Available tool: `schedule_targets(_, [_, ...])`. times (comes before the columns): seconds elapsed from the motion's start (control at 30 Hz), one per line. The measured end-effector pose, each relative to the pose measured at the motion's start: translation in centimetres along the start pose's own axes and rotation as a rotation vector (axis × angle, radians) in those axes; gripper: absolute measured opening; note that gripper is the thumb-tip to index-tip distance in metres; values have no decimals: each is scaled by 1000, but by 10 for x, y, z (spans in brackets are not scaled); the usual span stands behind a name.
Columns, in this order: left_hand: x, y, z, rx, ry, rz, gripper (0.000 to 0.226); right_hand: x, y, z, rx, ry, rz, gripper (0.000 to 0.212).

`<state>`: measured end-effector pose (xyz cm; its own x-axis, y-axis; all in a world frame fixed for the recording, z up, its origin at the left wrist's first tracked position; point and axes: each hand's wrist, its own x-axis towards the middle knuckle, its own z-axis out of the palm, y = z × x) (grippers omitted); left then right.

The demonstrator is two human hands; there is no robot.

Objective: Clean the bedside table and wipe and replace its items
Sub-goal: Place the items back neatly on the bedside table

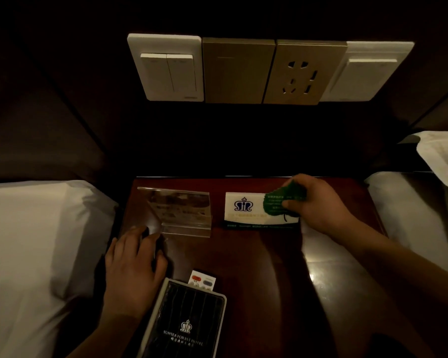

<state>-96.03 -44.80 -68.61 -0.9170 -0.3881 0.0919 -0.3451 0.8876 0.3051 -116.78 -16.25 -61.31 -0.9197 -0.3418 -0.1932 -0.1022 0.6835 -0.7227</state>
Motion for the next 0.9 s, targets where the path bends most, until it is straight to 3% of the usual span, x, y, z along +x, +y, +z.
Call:
schedule_targets(0.27, [1, 0, 1, -3, -12, -13, 42, 22, -13, 10, -9, -22, -34, 25])
schedule_targets(0.43, [0, -1, 1, 5, -7, -11, 42, 15, -17, 4, -32, 10, -7, 70])
schedule_targets(0.53, [1, 2, 1, -2, -2, -7, 44, 4, -37, -3, -144, 157, -237, 62])
schedule_targets(0.63, [1, 3, 1, -1, -8, -15, 43, -10, -85, 7, -16, -48, -477, 53])
schedule_targets(0.7, [1, 2, 0, -5, -7, -20, 42, -9, -112, 16, -177, -96, -623, 56])
schedule_targets(0.77, [2, 0, 0, -7, -5, -5, 42, -2, -125, 18, -364, -35, -703, 55])
schedule_targets(0.9, [-3, -5, 1, 2, -7, -2, 42, 15, -109, 16, -720, -117, -652, 62])
